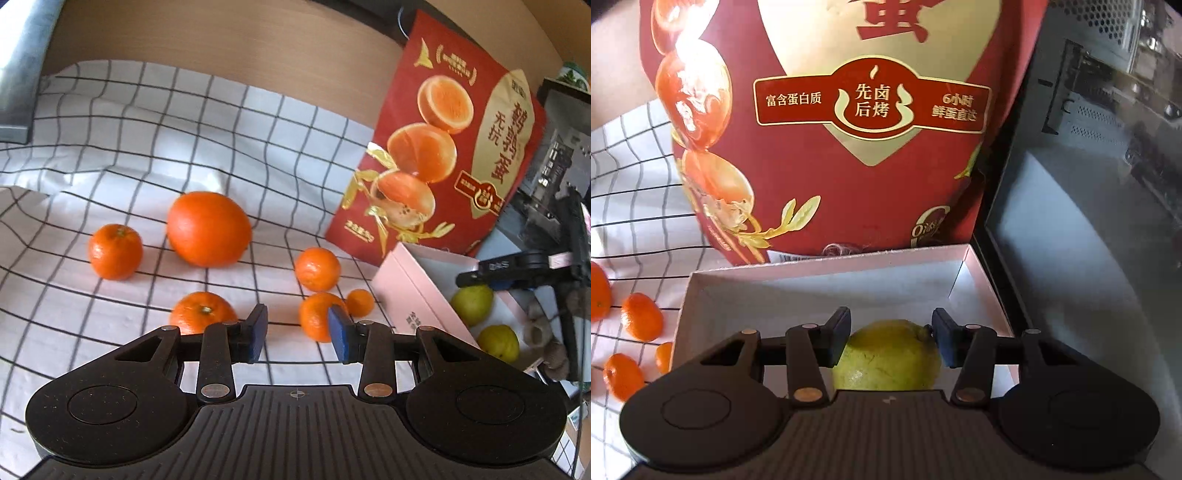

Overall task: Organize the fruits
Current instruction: 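Grasp a mandarin with the left tool while the right tool grasps another mandarin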

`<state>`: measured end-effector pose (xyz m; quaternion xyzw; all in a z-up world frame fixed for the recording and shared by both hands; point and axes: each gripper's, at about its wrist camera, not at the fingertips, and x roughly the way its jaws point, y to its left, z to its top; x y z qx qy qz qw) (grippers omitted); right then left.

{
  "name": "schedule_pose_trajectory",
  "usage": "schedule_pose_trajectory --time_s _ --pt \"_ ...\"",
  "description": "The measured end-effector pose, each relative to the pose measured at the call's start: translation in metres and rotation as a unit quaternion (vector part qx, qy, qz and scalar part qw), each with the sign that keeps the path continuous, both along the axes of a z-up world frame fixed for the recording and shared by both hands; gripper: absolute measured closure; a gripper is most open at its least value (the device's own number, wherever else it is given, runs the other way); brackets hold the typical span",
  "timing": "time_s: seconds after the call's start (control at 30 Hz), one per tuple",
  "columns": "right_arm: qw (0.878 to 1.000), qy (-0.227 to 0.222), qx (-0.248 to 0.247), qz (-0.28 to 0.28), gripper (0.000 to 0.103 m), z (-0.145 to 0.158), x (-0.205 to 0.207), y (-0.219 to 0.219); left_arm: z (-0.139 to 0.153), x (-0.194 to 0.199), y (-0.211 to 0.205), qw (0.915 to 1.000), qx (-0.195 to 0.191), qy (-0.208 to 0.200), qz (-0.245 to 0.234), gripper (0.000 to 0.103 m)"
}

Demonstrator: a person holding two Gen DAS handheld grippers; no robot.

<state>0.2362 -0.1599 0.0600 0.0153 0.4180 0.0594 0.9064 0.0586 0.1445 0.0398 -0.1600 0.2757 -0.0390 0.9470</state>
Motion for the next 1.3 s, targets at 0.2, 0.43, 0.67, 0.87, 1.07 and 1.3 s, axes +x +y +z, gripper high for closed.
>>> schedule_pose_trajectory --time_s 0.2,0.43,0.67,0.87,1.07,1.3 --pt "0.993 -0.063 0.093 0.042 0.032 0.033 -0.042 -0.024 0.015 -0.016 0.036 0.9969 -0.01 -0.056 0.055 0.063" --pt "0.981 -0.125 0.077 0.124 0.017 0.069 -0.094 0.026 0.002 -0.021 0.1 0.9725 -0.094 -0.123 0.174 0.063" --pt "0.969 -0.071 0.114 0.207 0.017 0.04 -0.109 0.117 -0.015 -0.014 0.116 0.9745 -0.091 -0.085 0.187 0.063" --pt "0.953 -0.019 0.151 0.262 0.017 -0.001 -0.108 0.196 -0.012 -0.027 0.125 0.965 -0.079 -0.103 0.228 0.063" --pt "0.959 -0.028 0.098 0.264 0.024 -0.017 -0.105 0.246 -0.014 -0.018 0.116 0.9742 -0.061 -0.09 0.198 0.063" --pt "0.95 -0.017 0.091 0.3 0.057 -0.004 -0.128 0.218 -0.016 -0.016 0.103 0.9827 -0.046 -0.086 0.157 0.063"
